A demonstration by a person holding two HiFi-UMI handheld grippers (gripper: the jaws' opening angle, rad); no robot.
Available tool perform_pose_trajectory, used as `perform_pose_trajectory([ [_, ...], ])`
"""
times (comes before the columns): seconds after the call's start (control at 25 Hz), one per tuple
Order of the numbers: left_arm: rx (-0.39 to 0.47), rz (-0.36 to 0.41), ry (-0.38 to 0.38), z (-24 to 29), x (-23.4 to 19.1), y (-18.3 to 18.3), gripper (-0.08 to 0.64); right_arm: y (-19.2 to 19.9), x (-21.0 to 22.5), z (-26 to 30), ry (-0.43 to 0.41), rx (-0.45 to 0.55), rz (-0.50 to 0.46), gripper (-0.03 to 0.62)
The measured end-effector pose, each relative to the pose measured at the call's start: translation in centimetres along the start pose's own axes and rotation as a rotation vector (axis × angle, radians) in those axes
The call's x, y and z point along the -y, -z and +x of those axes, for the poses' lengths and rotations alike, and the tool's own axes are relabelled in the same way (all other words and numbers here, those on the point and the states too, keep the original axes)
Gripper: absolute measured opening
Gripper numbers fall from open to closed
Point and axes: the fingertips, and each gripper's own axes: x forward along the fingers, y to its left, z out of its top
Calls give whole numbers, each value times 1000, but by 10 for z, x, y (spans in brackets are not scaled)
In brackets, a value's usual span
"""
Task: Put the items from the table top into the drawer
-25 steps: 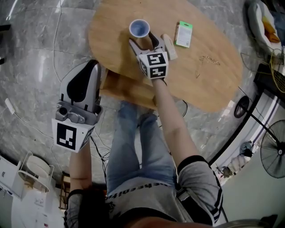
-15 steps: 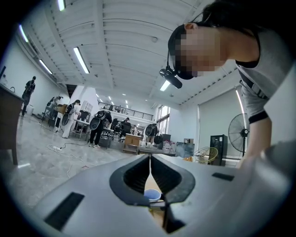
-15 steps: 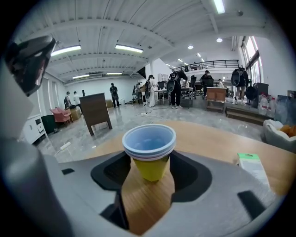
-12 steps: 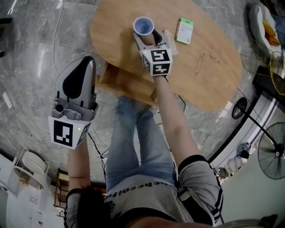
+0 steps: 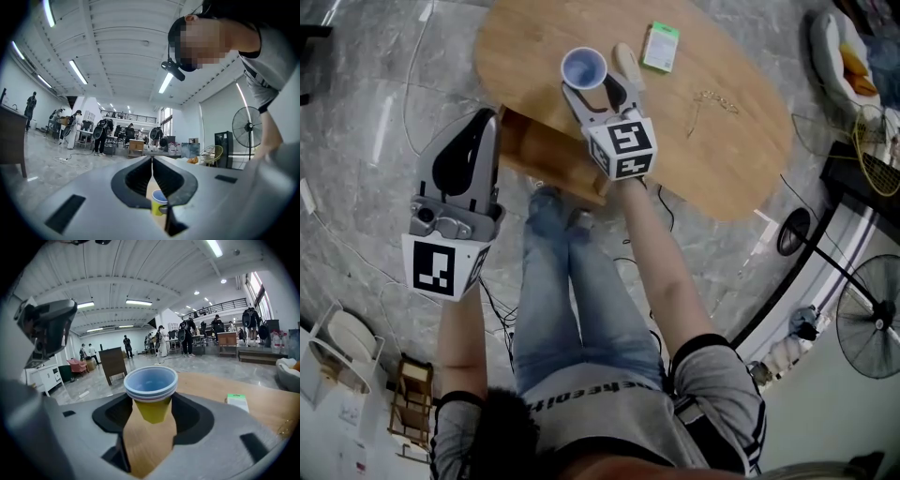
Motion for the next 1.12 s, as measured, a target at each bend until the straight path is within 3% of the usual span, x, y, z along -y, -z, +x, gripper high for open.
perform_pose_trajectory([
  [0.48, 48, 9, -84, -58, 87, -19, 12, 50, -54, -100, -116, -52, -44, 259],
  [0.6, 83, -2, -122, -68, 96, -32, 12, 68, -66, -114, -141, -80, -44, 259],
  [0.8, 36, 22, -128, -100, 101, -19, 12, 92, -84, -115, -166, -111, -49, 259],
  [1.12, 46, 18, -168, -125, 93, -10, 12, 135, -98, -111, -167, -186, -56, 259],
])
